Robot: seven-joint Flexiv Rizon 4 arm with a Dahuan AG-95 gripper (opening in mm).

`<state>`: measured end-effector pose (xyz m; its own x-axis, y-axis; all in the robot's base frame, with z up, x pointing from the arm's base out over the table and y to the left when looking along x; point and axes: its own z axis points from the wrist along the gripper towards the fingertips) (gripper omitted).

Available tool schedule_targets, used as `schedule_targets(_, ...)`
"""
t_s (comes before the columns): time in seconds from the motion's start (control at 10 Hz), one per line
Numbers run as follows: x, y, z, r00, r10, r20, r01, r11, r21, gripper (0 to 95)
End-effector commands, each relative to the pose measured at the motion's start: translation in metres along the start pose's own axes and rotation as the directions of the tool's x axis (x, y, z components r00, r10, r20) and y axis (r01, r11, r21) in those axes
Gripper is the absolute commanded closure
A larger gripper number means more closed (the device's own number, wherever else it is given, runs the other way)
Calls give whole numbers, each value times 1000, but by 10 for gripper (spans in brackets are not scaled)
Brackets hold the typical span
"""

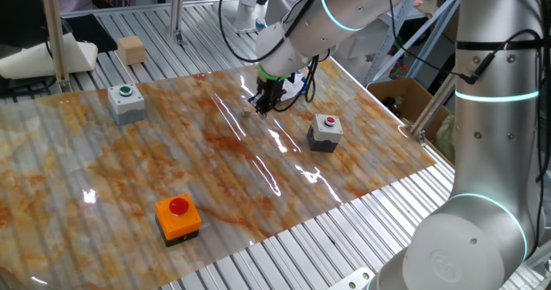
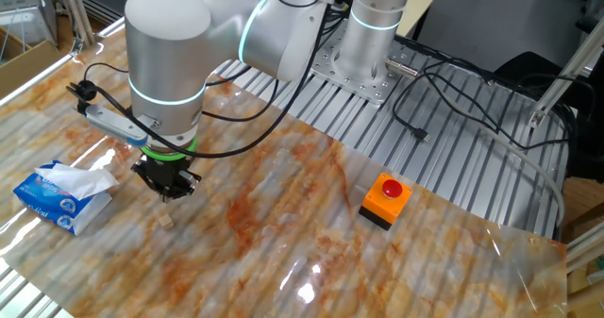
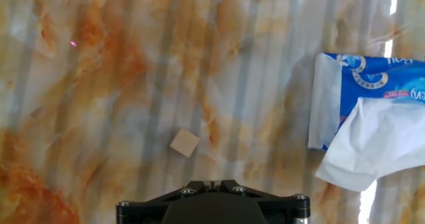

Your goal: Use the gripper to push the small block from left to right

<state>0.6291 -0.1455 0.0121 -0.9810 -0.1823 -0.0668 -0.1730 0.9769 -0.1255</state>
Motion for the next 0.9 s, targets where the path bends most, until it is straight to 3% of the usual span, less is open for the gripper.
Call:
schedule_targets(0.1,1,0,-1,1000,6,4,-6,1000,4,950)
schedule_targets(0.5,1,0,-1,1000,17,0,-17,1000,6,950)
schedule_targets(0.8,1,0,-1,1000,12,-27,-13,999,-47,950)
schedule_targets(0.9,1,0,-1,999,11,-32,-13,996,-84,950)
